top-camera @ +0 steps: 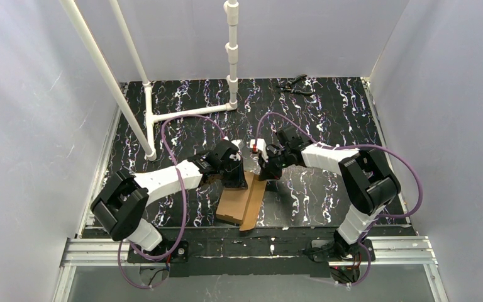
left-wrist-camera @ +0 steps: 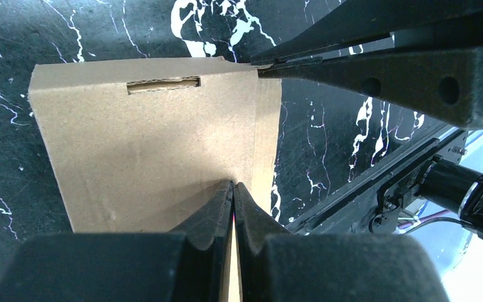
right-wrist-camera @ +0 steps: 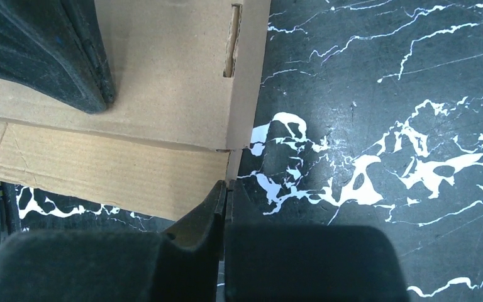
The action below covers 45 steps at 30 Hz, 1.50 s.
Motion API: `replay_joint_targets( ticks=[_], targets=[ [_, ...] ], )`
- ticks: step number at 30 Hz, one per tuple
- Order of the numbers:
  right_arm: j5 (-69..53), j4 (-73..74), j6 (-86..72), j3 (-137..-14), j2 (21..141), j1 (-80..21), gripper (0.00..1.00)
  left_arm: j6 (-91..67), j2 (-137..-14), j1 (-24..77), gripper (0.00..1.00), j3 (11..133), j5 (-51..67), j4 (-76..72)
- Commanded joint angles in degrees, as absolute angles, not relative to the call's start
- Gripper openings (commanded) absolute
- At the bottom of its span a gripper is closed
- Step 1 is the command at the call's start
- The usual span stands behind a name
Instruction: Fold the paper box
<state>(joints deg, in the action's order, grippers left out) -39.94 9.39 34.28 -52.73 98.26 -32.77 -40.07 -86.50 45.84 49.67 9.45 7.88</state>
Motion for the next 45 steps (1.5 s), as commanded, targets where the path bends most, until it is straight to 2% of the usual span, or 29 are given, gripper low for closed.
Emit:
replay_joint_targets(
  ticks=[1,18,31,40,45],
  targets=[
    [-45.63,15.63,33.71,-57.74,98.01,-35.03,0.01,-38.4,-89.5,45.62,0.02,49.44,9.16,9.39],
    [-40.86,17.55,24.51,-63.88,101.09,-38.47,0.01,-38.9,-92.1,44.06,0.01,47.8,14.54,3.54],
    [-46.76,14.3,23.14,-61.27,101.16,-37.87,0.02,-41.21,-92.69,43.07,0.0,45.31,14.04,0.35],
    [-48.13,16.34,26.53,-60.68,100.43,-34.79,0.09,-41.32,-92.42,43.02,0.0,45.65,11.94,0.37],
    [-49.72,18.42,29.1,-61.14,100.21,-34.3,0.22,-41.43,-91.98,42.98,0.0,45.62,11.62,0.34]
  ],
)
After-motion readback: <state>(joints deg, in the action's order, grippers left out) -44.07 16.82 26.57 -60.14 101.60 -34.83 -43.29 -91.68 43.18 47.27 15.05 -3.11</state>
